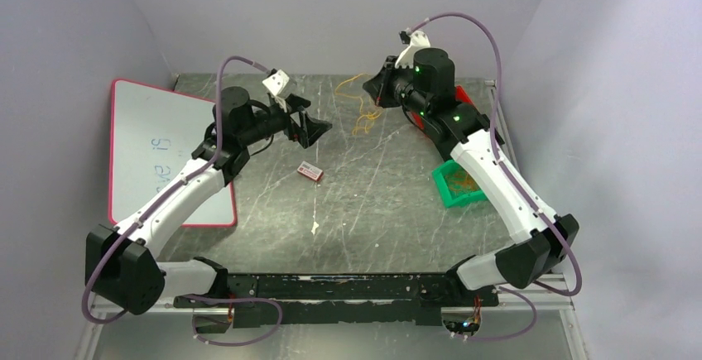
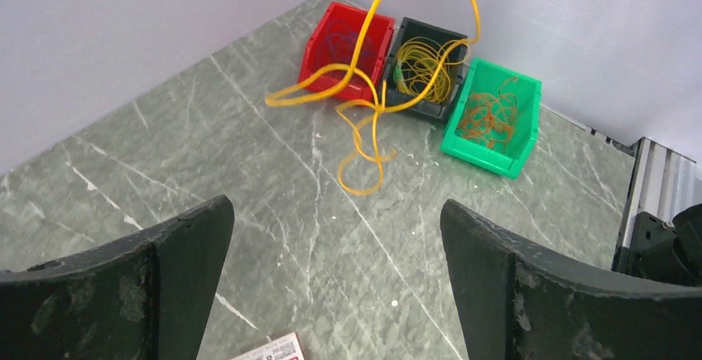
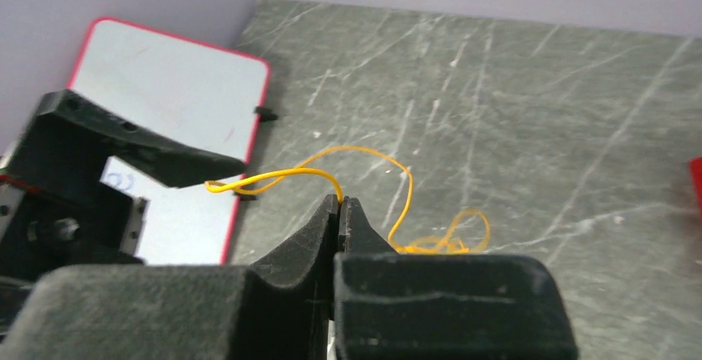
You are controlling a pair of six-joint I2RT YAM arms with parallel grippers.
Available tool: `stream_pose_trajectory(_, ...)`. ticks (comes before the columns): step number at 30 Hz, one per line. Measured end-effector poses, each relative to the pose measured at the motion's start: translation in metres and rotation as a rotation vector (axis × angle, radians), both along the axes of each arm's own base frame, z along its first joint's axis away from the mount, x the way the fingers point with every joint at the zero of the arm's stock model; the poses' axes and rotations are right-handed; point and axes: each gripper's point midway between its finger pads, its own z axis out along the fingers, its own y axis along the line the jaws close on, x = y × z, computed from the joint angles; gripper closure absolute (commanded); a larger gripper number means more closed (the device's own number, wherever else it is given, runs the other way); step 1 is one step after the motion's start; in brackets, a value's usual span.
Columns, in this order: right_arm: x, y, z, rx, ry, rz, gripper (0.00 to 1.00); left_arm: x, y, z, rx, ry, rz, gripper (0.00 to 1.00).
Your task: Untangle the cables
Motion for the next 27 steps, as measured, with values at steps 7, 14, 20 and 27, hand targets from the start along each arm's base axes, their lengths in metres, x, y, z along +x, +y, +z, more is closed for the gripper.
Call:
stream_pose_trajectory(7,-0.018,0.027,0.000,0.084,0.082,0.146,1.00,0.010,-0.006,-0.007,0.010,-0.030,-0.020,0.02)
stream_pose_trajectory(14,-0.035,0.042,0.000,0.143,0.137,0.250,1.00,0.023,-0.007,-0.009,0.000,-0.045,0.016,0.27)
stream_pose_trajectory(20,-0.041,0.046,-0.002,0.159,0.161,0.281,1.00,0.028,-0.005,-0.001,-0.023,-0.062,0.043,0.58)
stream_pose_trajectory(27,-0.038,0.043,-0.016,0.146,0.186,0.254,1.00,0.026,0.000,0.008,-0.029,-0.075,0.072,0.93)
